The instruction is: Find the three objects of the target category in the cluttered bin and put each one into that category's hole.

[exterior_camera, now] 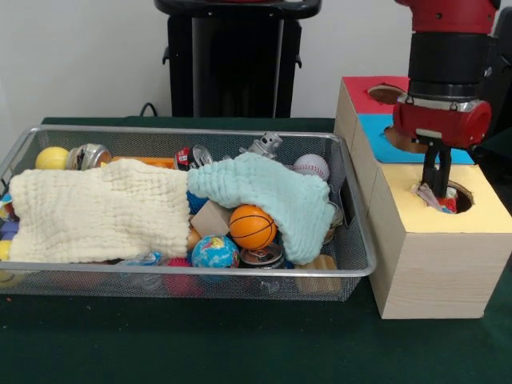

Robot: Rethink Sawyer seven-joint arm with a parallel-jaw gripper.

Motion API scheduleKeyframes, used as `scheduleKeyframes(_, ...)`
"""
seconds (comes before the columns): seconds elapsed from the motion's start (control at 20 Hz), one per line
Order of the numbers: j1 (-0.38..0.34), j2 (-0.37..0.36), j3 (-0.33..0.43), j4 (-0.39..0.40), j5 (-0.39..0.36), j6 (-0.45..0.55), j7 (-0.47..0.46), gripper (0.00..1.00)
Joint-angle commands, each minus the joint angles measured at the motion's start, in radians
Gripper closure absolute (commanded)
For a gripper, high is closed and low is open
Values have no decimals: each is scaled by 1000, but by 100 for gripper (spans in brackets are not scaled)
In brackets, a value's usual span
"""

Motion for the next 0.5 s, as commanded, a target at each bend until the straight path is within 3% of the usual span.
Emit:
scheduleKeyframes(0.05,49,-54,-138,135,-61,298,55,100)
scheduleKeyframes(0.15,101,-59,-199,146,-51,326,115,100)
scheduleKeyframes(0.3,73,-87,-180,172,-78,341,55,100)
scheduleKeyframes(0.5,2,-65,-103,97,-108,414,-60,100)
